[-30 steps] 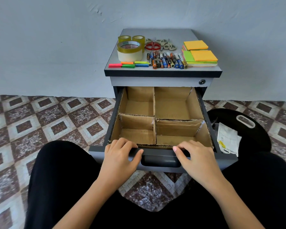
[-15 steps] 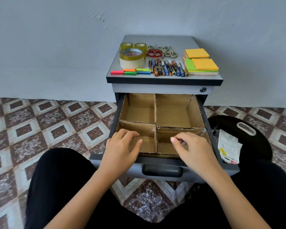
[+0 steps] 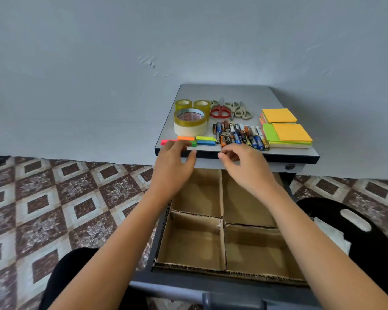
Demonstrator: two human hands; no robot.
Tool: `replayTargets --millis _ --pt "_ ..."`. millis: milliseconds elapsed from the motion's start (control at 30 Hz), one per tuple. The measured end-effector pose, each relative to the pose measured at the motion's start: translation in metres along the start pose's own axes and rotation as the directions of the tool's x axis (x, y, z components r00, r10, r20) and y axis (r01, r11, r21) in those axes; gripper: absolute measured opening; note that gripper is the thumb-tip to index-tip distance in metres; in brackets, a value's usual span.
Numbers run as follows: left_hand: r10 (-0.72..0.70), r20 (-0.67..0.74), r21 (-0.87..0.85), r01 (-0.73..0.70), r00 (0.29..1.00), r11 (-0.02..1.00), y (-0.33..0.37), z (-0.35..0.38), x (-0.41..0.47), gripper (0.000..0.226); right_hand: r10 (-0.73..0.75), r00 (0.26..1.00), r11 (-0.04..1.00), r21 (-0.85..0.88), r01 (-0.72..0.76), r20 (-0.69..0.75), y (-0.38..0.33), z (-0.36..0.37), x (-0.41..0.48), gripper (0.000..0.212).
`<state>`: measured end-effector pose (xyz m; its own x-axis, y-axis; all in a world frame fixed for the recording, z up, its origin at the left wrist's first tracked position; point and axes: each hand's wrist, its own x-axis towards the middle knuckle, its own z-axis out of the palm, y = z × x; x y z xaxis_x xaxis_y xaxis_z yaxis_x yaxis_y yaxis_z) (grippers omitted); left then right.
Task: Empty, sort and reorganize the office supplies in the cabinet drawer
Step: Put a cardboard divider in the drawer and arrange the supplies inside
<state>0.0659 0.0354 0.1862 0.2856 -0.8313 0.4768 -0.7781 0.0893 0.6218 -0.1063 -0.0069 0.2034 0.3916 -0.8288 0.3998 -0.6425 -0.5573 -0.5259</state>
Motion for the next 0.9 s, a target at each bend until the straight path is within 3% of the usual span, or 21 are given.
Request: replayTargets --millis 167,400,600,767,900 --pt "-0.073 -0.051 -0.019 0.072 0.996 0.997 -0.012 0.003 0.061 0.033 0.004 1.000 0.998 0.061 -0.002 -0.029 0.002 0.003 0.069 0.033" --pt "-0.195 -0.021 -0.068 0.193 0.981 0.979 -0.041 0.004 0.140 0.044 0.059 0.997 0.984 0.166 -0.067 0.054 0.014 0.014 0.152 0.043" --pt "-0.322 0.227 -0.175 0.364 0.919 0.915 -0.060 0.013 0.192 0.051 0.073 0.974 0.993 0.077 -0.091 0.215 0.034 0.026 0.207 0.064" --pt "-0.213 0.487 -0.201 0.346 0.847 0.917 -0.073 0.012 0.220 0.057 0.038 0.900 0.999 -0.026 -0.030 0.434 0.041 0.029 0.235 0.080" --pt "-0.157 0.595 -0.179 0.321 0.788 0.930 -0.076 0.009 0.230 0.062 -0.006 0.860 0.999 -0.030 0.025 0.510 0.042 0.029 0.245 0.075"
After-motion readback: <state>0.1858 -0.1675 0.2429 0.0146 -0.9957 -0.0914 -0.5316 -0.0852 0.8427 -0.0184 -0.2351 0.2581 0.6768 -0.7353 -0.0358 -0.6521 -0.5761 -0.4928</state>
